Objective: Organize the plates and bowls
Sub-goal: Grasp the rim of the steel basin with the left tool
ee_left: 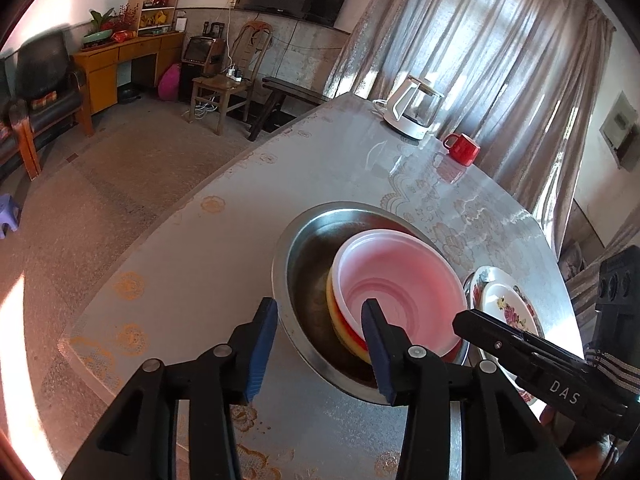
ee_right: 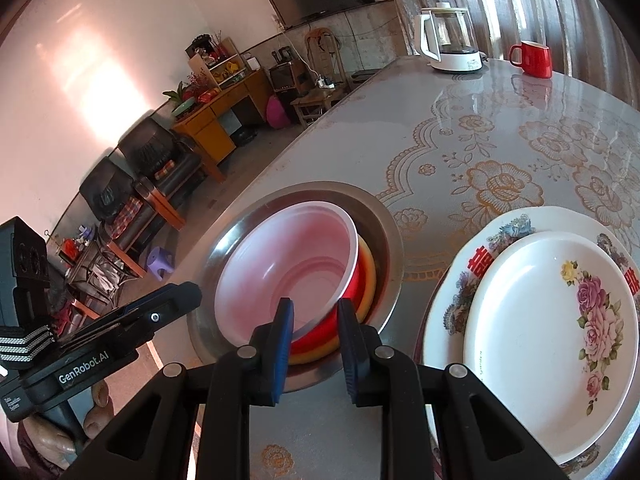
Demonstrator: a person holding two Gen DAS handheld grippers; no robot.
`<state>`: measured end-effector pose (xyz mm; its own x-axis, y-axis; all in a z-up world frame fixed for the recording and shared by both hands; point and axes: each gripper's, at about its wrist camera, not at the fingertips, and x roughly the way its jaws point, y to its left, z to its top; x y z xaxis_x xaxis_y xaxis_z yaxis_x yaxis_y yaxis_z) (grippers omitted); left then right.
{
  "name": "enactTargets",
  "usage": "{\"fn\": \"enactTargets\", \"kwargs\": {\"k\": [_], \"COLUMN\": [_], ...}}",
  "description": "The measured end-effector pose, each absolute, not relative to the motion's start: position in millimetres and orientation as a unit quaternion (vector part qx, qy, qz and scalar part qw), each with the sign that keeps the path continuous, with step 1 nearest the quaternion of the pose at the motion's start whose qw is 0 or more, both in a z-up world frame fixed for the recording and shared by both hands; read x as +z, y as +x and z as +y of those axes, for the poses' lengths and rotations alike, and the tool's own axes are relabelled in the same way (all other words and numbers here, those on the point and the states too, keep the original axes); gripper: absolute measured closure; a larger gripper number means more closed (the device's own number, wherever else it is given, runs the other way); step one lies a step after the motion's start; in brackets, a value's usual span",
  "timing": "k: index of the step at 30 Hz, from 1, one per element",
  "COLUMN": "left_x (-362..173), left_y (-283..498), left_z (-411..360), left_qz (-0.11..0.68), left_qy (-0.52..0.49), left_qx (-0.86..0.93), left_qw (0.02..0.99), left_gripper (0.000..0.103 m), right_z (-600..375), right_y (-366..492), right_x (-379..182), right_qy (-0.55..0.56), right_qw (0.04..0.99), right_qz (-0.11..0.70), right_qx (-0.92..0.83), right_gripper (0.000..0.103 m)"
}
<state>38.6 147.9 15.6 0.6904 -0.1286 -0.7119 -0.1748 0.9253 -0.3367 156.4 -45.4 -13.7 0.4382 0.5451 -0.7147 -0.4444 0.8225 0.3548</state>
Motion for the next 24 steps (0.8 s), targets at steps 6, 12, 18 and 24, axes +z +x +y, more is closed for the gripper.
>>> {"fn": "enactTargets", "kwargs": {"k": [6, 12, 18, 24], "left_x": [13.2, 6.1, -3.8, -17.3], "left_y": [40.6, 45.7, 52.2, 63.7], "left_z": [158.6, 165.8, 165.8, 167.6], "left_qz": [0.392, 0.397, 0.410, 0.426], "left_qy": [-0.199, -0.191, -0.183, -0.188], "left_qx": [0.019, 0.028, 0.014, -0.006], "left_qw": [0.898, 0.897, 0.894, 0.885], "left_gripper": [0.059, 0.059, 0.060, 0.071], "right_z": [-63.0, -79.2, -72.0, -51.1], "right_y": [159.8, 175.1, 180.7, 189.0], "right_x": [-7.4, -10.5, -13.6, -25.5], "right_qy": [0.091, 0.073, 0.040, 0.006], "right_qw": [0.845, 0.861, 0.863, 0.851], "right_qz": [0.435, 0.446, 0.449, 0.468], "right_qx": [0.298, 0.233, 0.228, 0.238], "right_gripper": [0.074, 0.075, 0.080, 0.085]}}
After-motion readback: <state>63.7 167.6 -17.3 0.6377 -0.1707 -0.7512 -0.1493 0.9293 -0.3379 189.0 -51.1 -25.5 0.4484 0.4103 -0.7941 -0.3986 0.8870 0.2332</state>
